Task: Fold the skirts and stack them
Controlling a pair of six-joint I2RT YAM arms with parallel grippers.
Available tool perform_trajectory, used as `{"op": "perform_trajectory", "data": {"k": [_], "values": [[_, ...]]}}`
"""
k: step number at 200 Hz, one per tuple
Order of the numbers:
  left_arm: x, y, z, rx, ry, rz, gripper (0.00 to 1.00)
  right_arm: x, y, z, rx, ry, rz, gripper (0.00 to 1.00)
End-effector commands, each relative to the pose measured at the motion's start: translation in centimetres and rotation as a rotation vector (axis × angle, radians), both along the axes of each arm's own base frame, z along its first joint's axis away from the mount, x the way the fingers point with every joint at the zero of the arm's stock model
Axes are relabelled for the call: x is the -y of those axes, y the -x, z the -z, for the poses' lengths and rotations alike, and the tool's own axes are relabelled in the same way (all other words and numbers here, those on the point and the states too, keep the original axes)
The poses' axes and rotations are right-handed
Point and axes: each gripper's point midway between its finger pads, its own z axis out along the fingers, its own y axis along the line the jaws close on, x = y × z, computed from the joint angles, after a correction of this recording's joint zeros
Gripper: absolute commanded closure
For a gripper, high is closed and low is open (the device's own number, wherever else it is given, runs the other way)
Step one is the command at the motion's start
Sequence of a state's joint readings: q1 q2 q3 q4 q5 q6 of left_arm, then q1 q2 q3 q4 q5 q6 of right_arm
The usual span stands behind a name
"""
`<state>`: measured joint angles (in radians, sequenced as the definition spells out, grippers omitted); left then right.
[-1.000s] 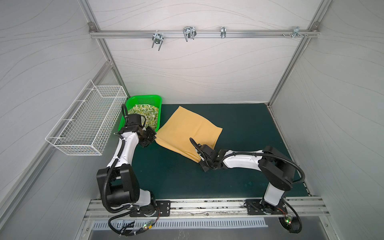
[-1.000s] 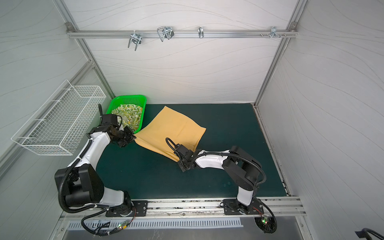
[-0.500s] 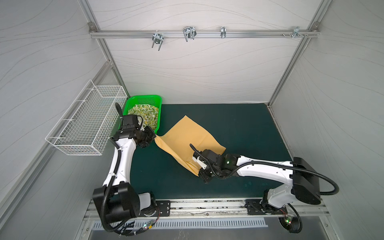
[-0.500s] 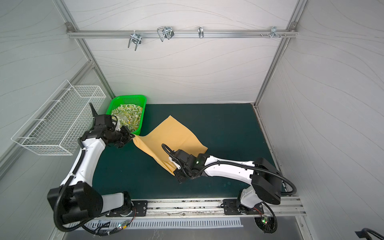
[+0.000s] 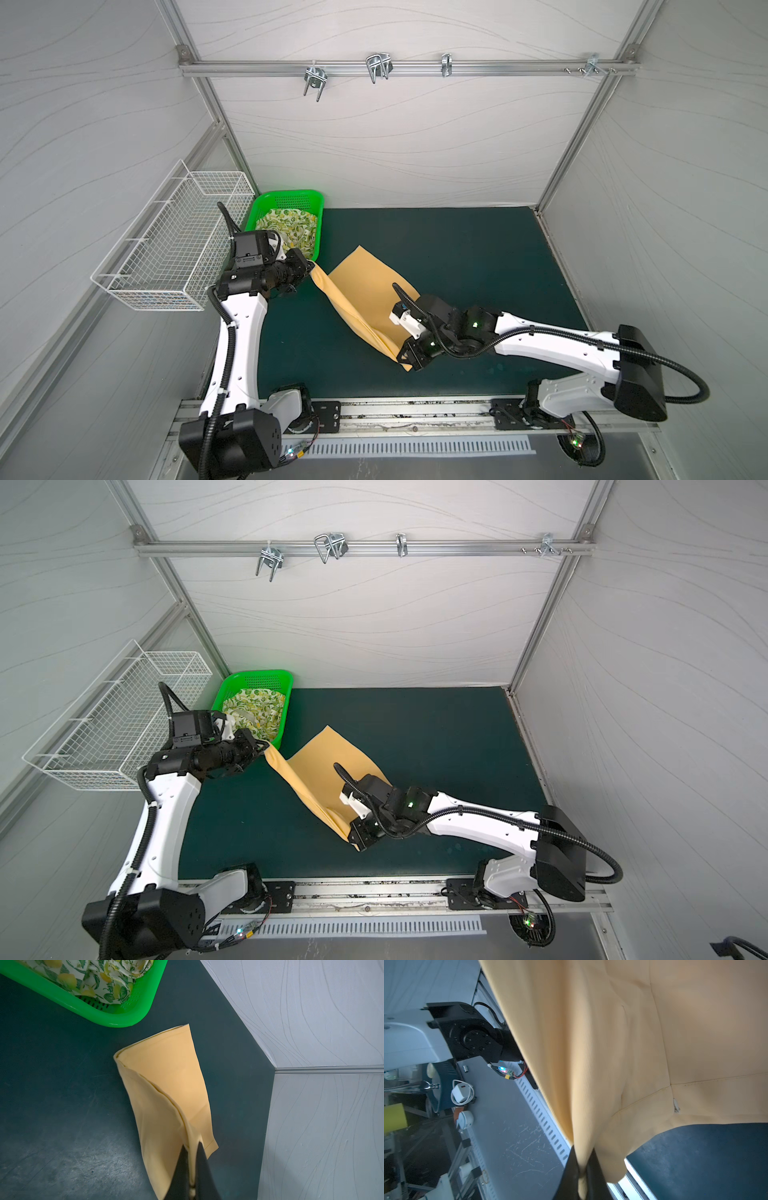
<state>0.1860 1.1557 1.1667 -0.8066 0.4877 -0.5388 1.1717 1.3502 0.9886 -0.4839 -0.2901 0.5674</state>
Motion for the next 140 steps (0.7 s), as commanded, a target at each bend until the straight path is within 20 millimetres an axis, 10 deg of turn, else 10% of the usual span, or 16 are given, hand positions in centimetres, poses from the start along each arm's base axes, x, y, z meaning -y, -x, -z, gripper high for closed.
{"op": "perform_trajectory", "data": {"k": [1, 140], "values": [[1.4, -3.1, -1.6, 0.075, -0.033, 0.034, 1.00, 0.9, -0.6, 0.1, -0.111, -0.016, 0.047, 0.95], [4.7, -14.0, 8.7, -0.174, -0.088, 0.011, 0.96, 3.2, -10.9, 5.5, -0.337, -0.052, 0.238, 0.94]]}}
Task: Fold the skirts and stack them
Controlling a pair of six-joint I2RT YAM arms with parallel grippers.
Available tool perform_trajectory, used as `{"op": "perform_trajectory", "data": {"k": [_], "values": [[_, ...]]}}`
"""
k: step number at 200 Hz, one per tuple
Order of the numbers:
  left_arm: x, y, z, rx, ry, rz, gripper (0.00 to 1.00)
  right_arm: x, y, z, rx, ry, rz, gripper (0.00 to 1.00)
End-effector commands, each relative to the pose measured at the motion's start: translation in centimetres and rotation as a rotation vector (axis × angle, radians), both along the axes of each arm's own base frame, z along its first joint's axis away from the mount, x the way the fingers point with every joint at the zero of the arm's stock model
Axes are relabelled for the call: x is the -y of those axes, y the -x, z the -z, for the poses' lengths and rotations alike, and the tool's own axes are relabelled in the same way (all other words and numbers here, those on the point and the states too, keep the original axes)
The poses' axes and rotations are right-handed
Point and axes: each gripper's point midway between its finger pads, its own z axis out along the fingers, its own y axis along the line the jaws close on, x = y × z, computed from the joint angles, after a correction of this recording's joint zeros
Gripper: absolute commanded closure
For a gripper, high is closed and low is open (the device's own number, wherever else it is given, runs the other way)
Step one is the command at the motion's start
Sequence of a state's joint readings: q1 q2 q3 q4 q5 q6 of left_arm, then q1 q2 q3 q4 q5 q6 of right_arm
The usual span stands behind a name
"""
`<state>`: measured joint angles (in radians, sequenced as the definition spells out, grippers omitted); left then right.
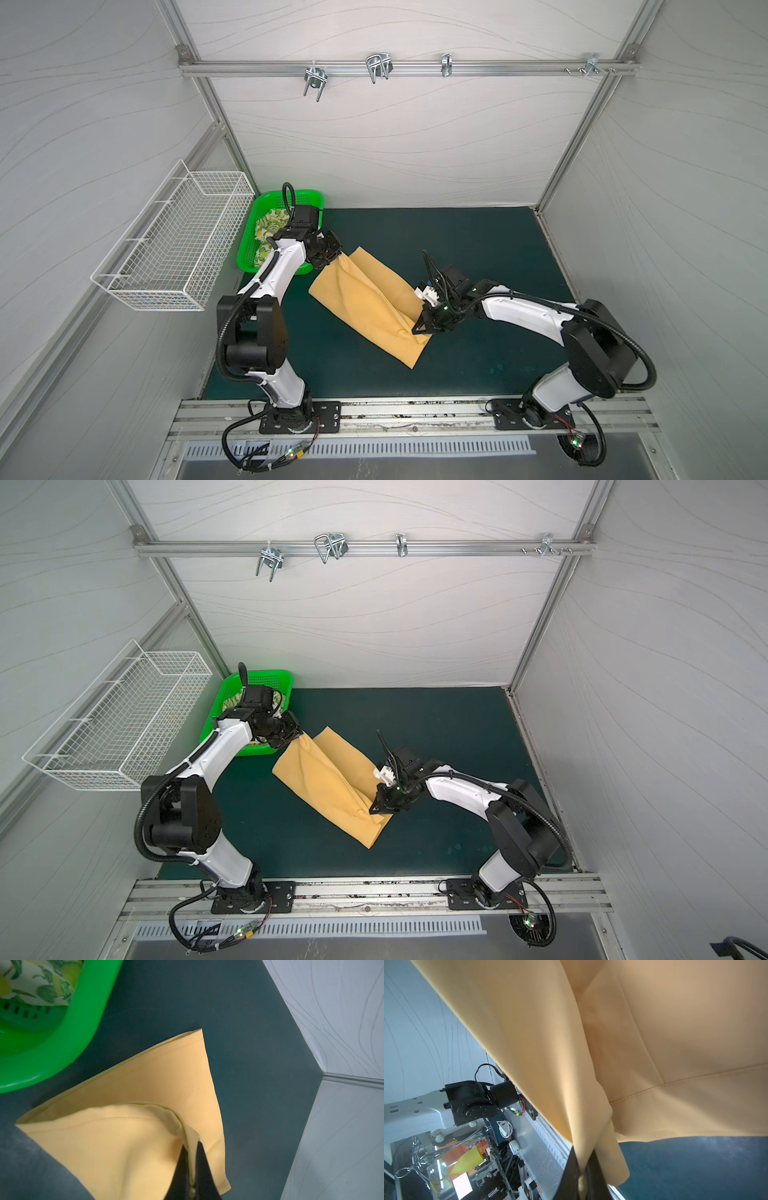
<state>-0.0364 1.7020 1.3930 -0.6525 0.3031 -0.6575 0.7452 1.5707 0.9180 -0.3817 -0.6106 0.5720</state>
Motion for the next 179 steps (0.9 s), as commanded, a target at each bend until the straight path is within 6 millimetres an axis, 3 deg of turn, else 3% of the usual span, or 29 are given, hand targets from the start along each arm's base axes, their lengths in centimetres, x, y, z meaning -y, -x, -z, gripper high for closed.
{"op": "perform_trajectory", "data": {"k": [1, 60, 107, 124, 152, 171, 179], "values": [[0.4, -2.8, -0.4, 0.042, -0.016, -0.010, 0.96, -0.4, -1.2, -0.6, 0.005, -0.051, -0.012, 0.94], [2.0, -5.3, 2.7, -0.004, -0.020, 0.015, 0.92, 1.1, -4.1, 1.1, -0.019, -0.031, 0.052, 0.94], [2.7, -7.0, 3.9, -0.029, -0.034, 0.030, 0.87, 2.0, -5.6, 2.2, -0.029, -0.019, 0.082, 0.93], [3.0, -7.4, 4.1, -0.039, -0.036, 0.038, 0.77, 2.2, -6.0, 2.6, -0.036, -0.016, 0.092, 0.93], [3.3, -7.3, 4.0, -0.044, -0.027, 0.042, 0.43, 2.6, -6.8, 2.9, -0.033, -0.015, 0.112, 0.87], [3.5, -7.0, 3.4, -0.026, -0.020, 0.045, 0.28, 2.7, -7.4, 2.7, -0.026, -0.018, 0.125, 0.87], [3.4, -6.8, 3.1, -0.021, -0.023, 0.043, 0.27, 2.8, -7.6, 2.7, -0.028, -0.019, 0.131, 0.86]]}}
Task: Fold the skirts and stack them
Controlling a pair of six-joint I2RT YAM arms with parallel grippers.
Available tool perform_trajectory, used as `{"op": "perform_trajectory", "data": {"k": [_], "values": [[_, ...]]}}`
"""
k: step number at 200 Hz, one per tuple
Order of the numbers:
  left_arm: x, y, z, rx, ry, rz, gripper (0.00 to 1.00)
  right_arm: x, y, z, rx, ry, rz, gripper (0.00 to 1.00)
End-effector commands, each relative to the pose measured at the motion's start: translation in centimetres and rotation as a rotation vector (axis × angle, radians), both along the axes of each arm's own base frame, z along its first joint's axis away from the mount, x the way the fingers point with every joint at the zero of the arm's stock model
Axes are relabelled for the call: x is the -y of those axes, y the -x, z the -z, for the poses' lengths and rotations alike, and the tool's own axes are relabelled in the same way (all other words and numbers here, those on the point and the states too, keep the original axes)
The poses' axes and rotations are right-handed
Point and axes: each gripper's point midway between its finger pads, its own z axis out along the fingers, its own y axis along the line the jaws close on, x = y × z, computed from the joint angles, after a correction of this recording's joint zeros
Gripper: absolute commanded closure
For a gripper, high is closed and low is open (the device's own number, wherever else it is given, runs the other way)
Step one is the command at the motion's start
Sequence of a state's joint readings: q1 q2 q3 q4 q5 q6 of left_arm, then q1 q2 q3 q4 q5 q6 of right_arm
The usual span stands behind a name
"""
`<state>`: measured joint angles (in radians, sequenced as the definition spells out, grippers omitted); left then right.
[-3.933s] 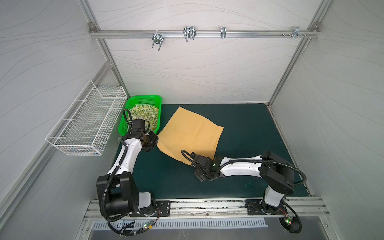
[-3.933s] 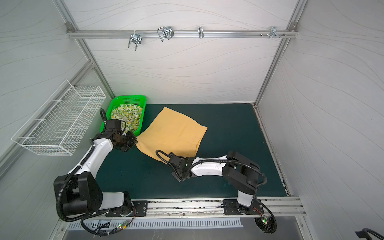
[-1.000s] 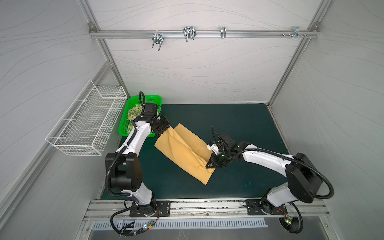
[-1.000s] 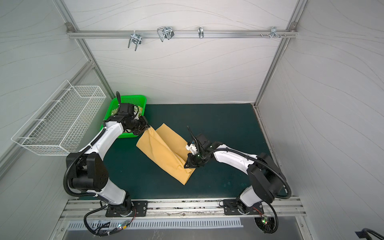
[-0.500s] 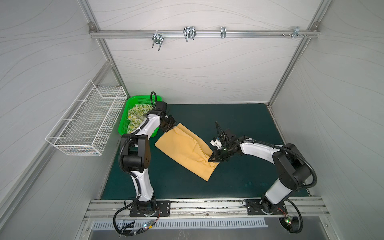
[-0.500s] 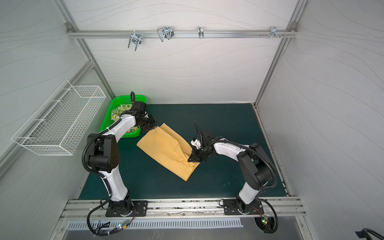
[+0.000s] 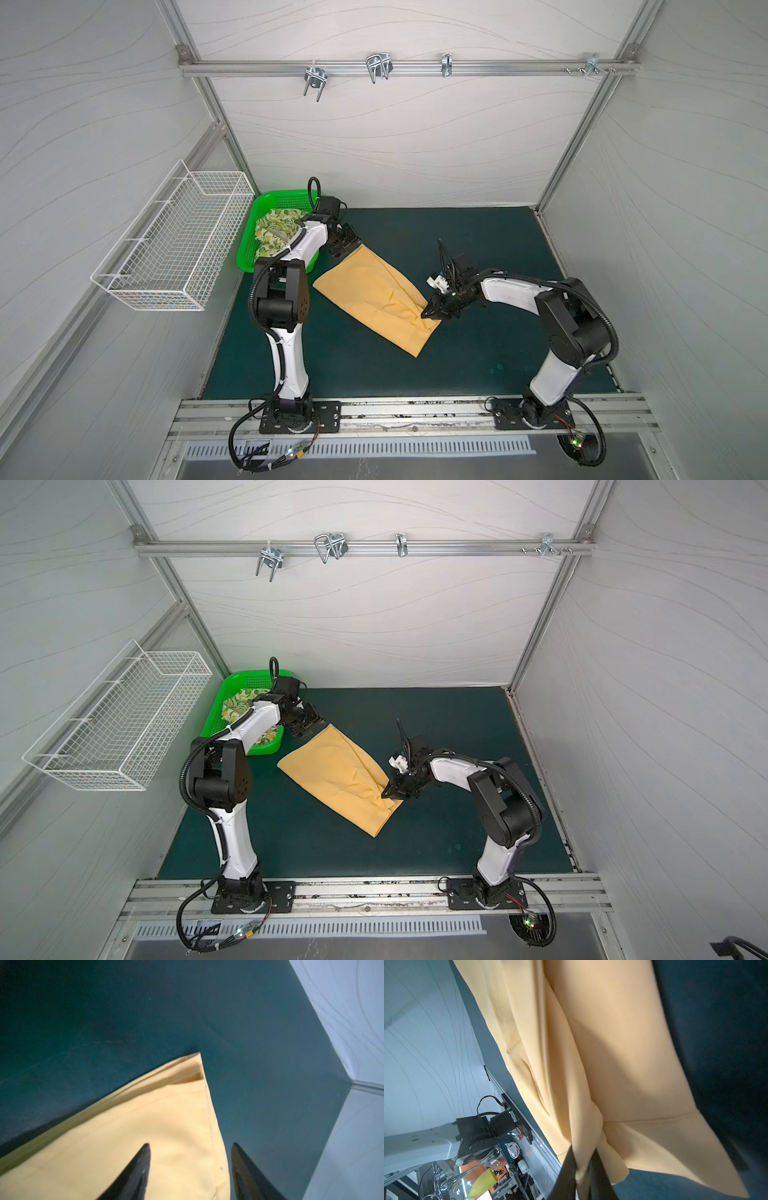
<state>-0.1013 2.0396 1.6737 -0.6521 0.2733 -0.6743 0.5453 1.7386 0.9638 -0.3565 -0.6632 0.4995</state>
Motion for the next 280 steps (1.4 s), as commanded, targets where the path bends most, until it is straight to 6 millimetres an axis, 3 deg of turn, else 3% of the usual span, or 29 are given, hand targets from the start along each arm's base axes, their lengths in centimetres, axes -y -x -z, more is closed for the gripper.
{"op": "perform_trajectory", "data": {"k": [1, 59, 95, 126, 131, 139, 143, 145, 149, 173, 207, 250, 280], "values": [[0.4, 0.0, -1.8, 0.041, 0.001, 0.007, 0.27, -0.3, -1.3, -0.7, 0.029, -0.025, 0.002, 0.86], [0.3, 2.0, -3.4, 0.085, 0.012, 0.018, 0.24, 1.0, -2.3, -0.6, 0.037, -0.009, 0.044, 0.84], [0.3, 3.7, -3.3, 0.086, 0.017, 0.031, 0.24, 2.5, -3.4, -1.1, 0.099, 0.040, 0.095, 0.52], [0.0, 6.0, -2.9, 0.081, 0.006, 0.046, 0.23, 3.2, -4.1, -4.0, 0.226, 0.087, 0.123, 0.35], [-0.1, 6.5, -2.8, 0.080, 0.001, 0.049, 0.14, 3.3, -3.9, -4.4, 0.254, 0.107, 0.116, 0.32], [-0.3, 7.1, -2.7, 0.080, -0.011, 0.048, 0.12, 3.4, -3.4, -5.1, 0.292, 0.141, 0.109, 0.25], [-0.5, 7.5, -2.6, 0.079, -0.019, 0.046, 0.04, 3.4, -3.0, -5.3, 0.308, 0.155, 0.102, 0.21], [-0.5, 7.6, -2.6, 0.080, -0.023, 0.046, 0.03, 3.4, -2.7, -5.4, 0.314, 0.159, 0.098, 0.06], [-0.7, 7.9, -2.6, 0.082, -0.031, 0.043, 0.02, 3.2, -2.3, -5.8, 0.327, 0.160, 0.091, 0.01], [-2.2, 9.3, -1.8, 0.056, -0.106, 0.023, 0.01, 1.8, 0.9, -5.6, 0.333, 0.162, 0.047, 0.01], [-4.1, 10.5, 0.2, 0.006, -0.187, -0.018, 0.01, 0.7, 4.2, -2.7, 0.285, 0.167, 0.031, 0.01], [-5.3, 9.9, 2.1, 0.017, -0.222, -0.066, 0.01, 0.5, 6.1, 0.7, 0.216, 0.161, 0.049, 0.01], [-5.2, 9.3, 3.5, 0.005, -0.220, -0.071, 0.01, 0.3, 5.6, 2.3, 0.189, 0.171, 0.065, 0.01]]}}
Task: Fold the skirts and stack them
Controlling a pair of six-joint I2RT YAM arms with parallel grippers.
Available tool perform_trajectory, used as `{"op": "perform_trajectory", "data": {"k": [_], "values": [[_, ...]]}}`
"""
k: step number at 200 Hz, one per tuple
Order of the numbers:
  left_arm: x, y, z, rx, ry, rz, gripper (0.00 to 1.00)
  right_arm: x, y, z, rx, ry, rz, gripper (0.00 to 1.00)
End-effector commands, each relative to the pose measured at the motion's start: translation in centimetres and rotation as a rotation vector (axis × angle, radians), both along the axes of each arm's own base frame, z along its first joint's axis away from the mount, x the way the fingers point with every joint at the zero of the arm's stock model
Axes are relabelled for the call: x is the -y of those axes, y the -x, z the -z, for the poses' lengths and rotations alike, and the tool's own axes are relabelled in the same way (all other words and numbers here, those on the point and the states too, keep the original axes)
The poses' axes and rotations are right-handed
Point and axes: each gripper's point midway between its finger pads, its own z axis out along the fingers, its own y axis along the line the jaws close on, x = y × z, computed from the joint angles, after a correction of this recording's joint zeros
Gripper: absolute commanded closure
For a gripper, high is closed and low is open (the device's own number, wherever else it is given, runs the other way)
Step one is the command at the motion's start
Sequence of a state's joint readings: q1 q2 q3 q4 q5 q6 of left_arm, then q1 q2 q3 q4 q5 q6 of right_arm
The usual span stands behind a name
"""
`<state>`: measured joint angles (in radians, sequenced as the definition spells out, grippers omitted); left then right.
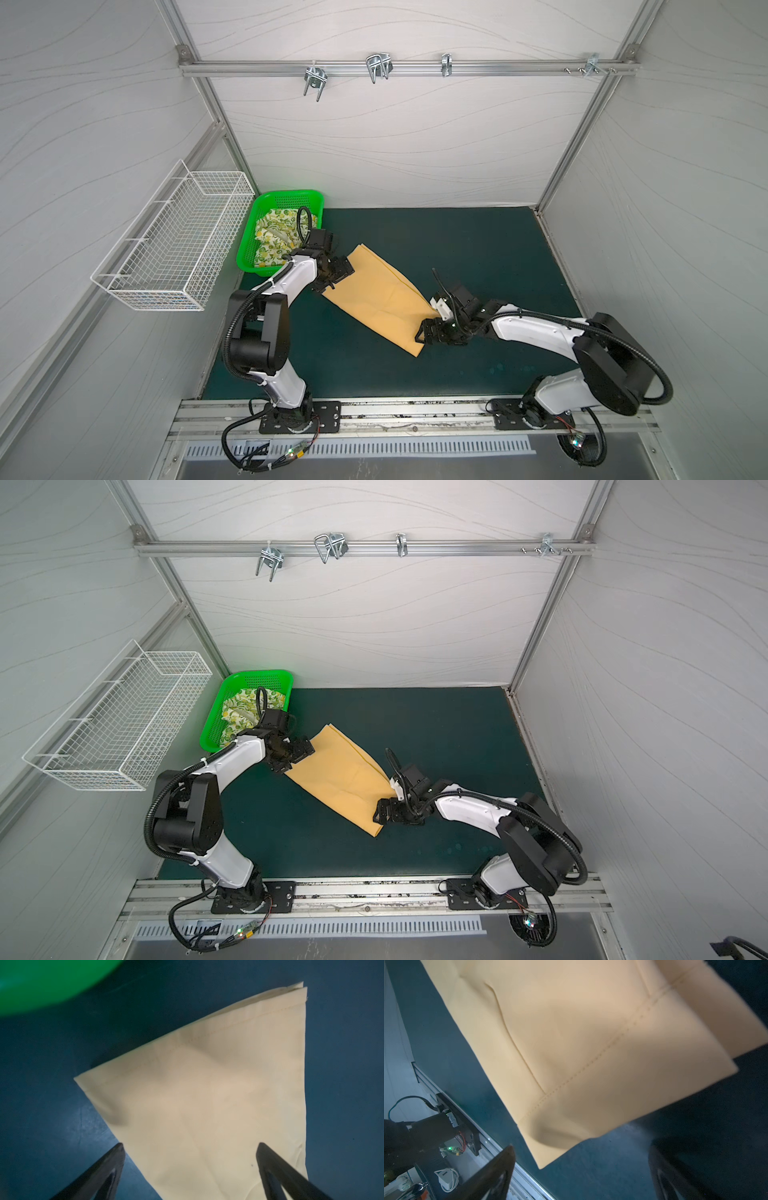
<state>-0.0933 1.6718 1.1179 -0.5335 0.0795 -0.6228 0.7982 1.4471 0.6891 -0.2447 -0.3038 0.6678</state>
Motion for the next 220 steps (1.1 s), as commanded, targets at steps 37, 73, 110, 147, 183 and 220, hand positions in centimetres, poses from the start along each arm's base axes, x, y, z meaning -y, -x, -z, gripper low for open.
{"op": "perform_trajectory", "data": {"k": [37, 73, 110, 147, 183, 220], "values": [[0.0, -1.6, 2.3, 0.031, -0.026, -0.027, 0.01, -0.7, -3.4, 1.5, -0.032, -0.068, 0.102, 0.01], [1.7, -0.2, 4.1, 0.032, -0.015, -0.031, 0.01, 1.0, -7.1, 2.2, -0.026, -0.044, 0.163, 0.01], [4.5, 2.2, 5.6, 0.036, -0.016, -0.023, 0.01, 3.7, -11.1, 2.3, -0.013, -0.014, 0.223, 0.01], [8.7, 4.4, 5.6, 0.065, 0.042, 0.025, 0.01, 6.1, -15.2, 2.1, 0.031, 0.044, 0.258, 0.01], [13.4, 6.4, 4.8, 0.070, 0.097, 0.104, 0.01, 6.4, -19.0, 1.5, 0.054, 0.071, 0.267, 0.01], [17.5, 8.5, 2.3, 0.118, 0.132, 0.177, 0.01, 8.4, -22.6, -0.1, 0.092, 0.098, 0.304, 0.01]]}}
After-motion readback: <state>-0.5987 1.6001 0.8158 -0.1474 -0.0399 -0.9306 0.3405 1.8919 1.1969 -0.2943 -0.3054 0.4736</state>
